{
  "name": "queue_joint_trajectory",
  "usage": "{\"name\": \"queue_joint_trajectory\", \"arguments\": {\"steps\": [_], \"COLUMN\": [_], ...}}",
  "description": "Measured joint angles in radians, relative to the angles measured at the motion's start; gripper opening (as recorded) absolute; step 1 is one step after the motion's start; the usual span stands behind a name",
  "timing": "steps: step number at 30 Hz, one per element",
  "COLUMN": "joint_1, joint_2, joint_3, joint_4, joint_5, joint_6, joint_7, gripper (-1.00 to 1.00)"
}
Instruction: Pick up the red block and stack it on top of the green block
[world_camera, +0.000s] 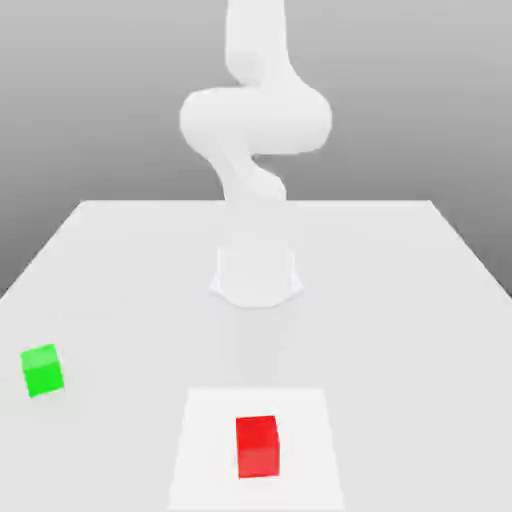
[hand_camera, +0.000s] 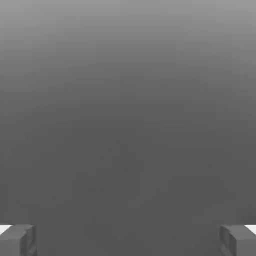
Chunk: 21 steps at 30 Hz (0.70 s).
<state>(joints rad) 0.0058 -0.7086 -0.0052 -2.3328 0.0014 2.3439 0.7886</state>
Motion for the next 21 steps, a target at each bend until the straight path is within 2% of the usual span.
{"name": "queue_joint_trajectory", "arguments": {"steps": [21], "joint_1": [0.019], "joint_2": [0.767], "joint_3": [-0.015], "joint_4": [-0.275], "joint_5": [0.008], "joint_6": [0.369], "joint_7": [-0.093], "gripper": [0.00]}}
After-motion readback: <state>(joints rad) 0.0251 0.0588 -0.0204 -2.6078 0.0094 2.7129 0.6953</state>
